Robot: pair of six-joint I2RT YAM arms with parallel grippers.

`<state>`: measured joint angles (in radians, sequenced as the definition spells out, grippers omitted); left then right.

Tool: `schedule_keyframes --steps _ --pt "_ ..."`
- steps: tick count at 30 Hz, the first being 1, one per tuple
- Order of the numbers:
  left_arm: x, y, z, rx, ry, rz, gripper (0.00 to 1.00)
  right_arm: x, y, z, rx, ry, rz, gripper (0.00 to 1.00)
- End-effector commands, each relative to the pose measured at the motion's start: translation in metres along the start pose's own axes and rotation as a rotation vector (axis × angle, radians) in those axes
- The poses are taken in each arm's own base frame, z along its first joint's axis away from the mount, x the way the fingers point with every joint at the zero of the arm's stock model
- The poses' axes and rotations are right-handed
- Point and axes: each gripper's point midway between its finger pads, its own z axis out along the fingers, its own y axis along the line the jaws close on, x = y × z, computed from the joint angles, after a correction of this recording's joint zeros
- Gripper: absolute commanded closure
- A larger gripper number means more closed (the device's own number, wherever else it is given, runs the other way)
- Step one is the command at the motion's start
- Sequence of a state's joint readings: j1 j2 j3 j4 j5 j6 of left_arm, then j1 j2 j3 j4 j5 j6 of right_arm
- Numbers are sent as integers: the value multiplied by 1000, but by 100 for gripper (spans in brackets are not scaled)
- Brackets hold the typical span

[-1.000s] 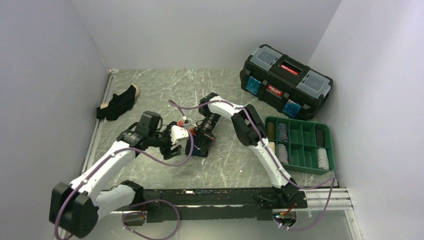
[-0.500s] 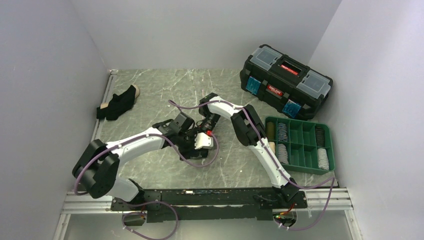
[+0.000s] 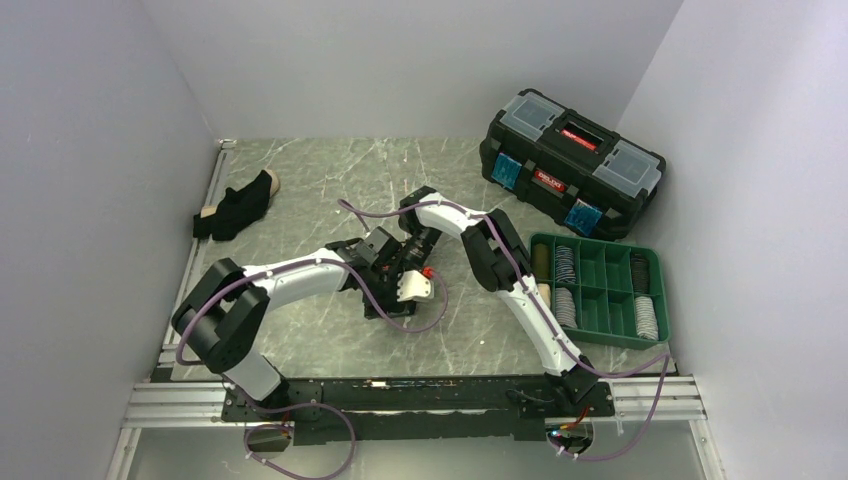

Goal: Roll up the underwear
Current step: Roll the underwear to the center of the board.

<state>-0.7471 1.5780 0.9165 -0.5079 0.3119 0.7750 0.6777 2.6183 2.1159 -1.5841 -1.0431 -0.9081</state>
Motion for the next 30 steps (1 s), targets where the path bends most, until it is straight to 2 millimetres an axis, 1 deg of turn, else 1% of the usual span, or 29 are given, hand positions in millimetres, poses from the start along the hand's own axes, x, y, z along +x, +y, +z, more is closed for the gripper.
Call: schedule_keyframes --steps 1,6,10,14,16,18,20,24,30 --pt "-6 4 2 4 1 36 39 6 -34 10 73 67 -97 99" --pt "2 -4 9 53 39 6 62 4 -32 9 76 65 -96 96" --pt "9 -11 13 87 58 -14 75 1 -27 6 84 59 -105 91" --pt "15 -18 13 106 78 -23 94 -1 -23 2 100 62 -101 80" --pt "17 -21 12 117 85 -30 100 0 -20 -2 114 65 -99 73" --pt "18 -25 11 132 85 -33 100 -1 -15 -7 138 61 -101 61" --pt "20 -28 10 136 86 -31 100 -4 -9 -14 185 51 -117 53" --pt "24 -33 10 144 90 -34 100 -6 -3 -30 266 41 -134 49" --pt "26 -36 11 147 86 -47 100 -1 3 -56 292 2 -98 45"
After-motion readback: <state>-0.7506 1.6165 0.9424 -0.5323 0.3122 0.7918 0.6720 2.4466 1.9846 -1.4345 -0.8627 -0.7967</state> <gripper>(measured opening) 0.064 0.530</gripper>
